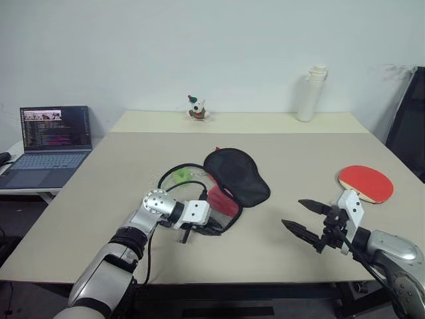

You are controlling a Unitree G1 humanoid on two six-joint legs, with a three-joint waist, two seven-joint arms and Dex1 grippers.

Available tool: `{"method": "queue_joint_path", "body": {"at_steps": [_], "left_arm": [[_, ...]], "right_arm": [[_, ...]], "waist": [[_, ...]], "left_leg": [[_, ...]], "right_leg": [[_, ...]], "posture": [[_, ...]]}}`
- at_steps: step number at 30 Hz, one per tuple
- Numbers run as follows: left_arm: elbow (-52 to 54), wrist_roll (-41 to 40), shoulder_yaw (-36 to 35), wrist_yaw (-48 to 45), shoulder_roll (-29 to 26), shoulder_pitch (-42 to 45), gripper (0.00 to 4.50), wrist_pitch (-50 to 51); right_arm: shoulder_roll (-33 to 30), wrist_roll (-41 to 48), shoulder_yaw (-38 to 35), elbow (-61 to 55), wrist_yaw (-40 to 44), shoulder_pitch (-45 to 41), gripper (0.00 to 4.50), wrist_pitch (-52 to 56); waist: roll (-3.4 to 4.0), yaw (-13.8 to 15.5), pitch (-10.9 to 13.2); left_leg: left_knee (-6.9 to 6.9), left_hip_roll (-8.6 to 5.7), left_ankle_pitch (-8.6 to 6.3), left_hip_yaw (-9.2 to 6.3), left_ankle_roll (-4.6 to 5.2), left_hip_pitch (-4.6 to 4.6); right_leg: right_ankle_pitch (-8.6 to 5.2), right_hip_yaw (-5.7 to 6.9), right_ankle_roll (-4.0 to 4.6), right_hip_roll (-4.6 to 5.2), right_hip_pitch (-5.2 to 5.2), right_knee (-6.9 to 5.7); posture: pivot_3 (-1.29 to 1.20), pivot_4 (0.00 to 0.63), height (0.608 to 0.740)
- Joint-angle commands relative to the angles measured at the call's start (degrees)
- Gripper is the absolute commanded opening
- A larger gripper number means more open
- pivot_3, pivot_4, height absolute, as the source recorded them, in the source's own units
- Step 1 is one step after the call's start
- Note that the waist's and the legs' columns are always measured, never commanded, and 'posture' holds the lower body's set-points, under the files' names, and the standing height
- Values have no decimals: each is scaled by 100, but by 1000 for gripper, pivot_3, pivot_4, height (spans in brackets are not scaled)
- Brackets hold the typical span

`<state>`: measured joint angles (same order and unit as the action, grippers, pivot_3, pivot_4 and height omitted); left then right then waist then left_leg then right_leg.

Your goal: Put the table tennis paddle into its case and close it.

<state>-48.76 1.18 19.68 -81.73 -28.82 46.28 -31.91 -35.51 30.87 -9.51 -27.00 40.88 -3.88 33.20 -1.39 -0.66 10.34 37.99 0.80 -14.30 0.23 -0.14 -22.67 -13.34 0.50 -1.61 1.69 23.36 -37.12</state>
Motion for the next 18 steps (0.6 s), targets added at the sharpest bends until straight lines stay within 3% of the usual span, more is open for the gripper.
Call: {"method": "queue_joint_path", "body": {"at_steps": [1, 4, 6, 14, 18], "left_arm": [[-54, 144, -36, -12, -239, -162, 2098, -55], [603, -185, -305, 23, -445, -565, 3050, 281], [1359, -711, -584, -45, -542, -892, 3750, 1223], [4305, -2574, -2015, 1233, -820, -1955, 3750, 4756], [5340, -3139, -2624, 2051, -814, -2414, 3750, 5740]], "right_arm": [[-53, 119, 40, 75, 107, -271, 4500, 6], [-83, 191, 57, 324, 195, -596, 4500, 119], [-79, 198, 82, 548, 187, -859, 4500, 233], [213, -90, 534, 2274, 103, -2595, 4500, 559], [379, -574, 1097, 3367, 291, -3382, 4500, 461]], "waist": [[0, -2, 0], [0, -62, 0], [1, -106, 0], [4, -94, 6], [4, -98, 6]], "left_leg": [[0, 1, 0, -3, 0, 0], [-5, 13, -1, -3, 1, -1], [-6, 50, -2, 5, 2, -2], [0, 70, -1, 0, 0, -11], [-2, 71, -1, 4, 0, -11]], "right_leg": [[0, 2, 0, -3, 0, 1], [-2, -2, 5, -17, 1, 4], [-4, -5, 10, -24, 5, 4], [4, -1, 27, -42, 19, -1], [4, -5, 28, -44, 20, 2]], "posture": [[0, 150, 740], [0, 150, 740], [0, 150, 740], [0, 150, 740], [0, 150, 740]]}}
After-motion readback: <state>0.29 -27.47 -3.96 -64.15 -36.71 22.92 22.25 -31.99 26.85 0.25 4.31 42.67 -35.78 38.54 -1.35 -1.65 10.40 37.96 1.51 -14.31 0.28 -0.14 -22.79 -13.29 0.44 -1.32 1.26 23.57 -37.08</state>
